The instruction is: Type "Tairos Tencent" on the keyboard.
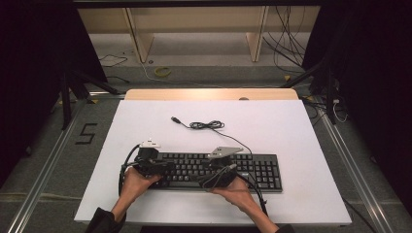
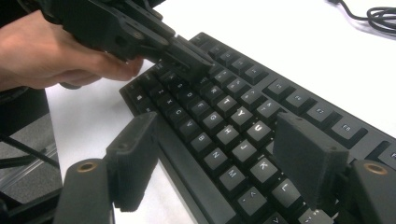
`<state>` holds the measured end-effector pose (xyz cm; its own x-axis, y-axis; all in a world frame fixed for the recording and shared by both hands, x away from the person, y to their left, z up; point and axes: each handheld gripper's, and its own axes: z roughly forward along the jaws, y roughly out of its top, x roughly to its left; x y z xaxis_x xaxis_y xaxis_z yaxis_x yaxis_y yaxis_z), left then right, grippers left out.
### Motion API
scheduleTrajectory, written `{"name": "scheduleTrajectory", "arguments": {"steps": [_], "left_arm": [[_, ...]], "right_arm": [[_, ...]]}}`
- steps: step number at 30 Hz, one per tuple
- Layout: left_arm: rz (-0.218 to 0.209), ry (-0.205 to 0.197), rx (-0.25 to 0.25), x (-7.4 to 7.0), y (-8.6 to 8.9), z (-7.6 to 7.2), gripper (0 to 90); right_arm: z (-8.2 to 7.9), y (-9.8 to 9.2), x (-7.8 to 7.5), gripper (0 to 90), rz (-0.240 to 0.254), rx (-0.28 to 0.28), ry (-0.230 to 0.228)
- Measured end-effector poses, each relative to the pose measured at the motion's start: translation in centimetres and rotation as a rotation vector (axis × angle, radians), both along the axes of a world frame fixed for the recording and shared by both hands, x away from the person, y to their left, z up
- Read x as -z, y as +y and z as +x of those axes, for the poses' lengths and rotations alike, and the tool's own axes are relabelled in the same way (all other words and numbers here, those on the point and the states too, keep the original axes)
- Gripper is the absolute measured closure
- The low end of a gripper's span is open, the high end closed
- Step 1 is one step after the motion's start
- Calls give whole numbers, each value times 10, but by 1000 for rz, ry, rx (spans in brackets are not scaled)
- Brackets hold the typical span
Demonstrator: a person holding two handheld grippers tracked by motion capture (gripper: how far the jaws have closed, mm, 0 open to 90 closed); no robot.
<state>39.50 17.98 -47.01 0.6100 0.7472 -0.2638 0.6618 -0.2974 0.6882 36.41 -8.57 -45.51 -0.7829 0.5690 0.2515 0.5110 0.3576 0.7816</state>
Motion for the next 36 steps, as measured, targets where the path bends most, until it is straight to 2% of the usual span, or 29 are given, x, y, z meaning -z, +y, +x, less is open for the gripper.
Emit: {"name": "scheduleTrajectory", "arguments": {"steps": [8,18,27,36], "left_arm": [[-43,-1,22,-6,3,-6,681],[-70,-1,40,-9,5,-13,499],[-90,-11,35,-13,8,-18,419],[-103,-20,36,-16,10,-22,378]], "right_arm": [[1,0,1,413,0,1,0],[2,3,2,627,-21,-9,0],[4,6,5,792,-40,-13,5],[5,10,9,872,-61,-20,14]]}}
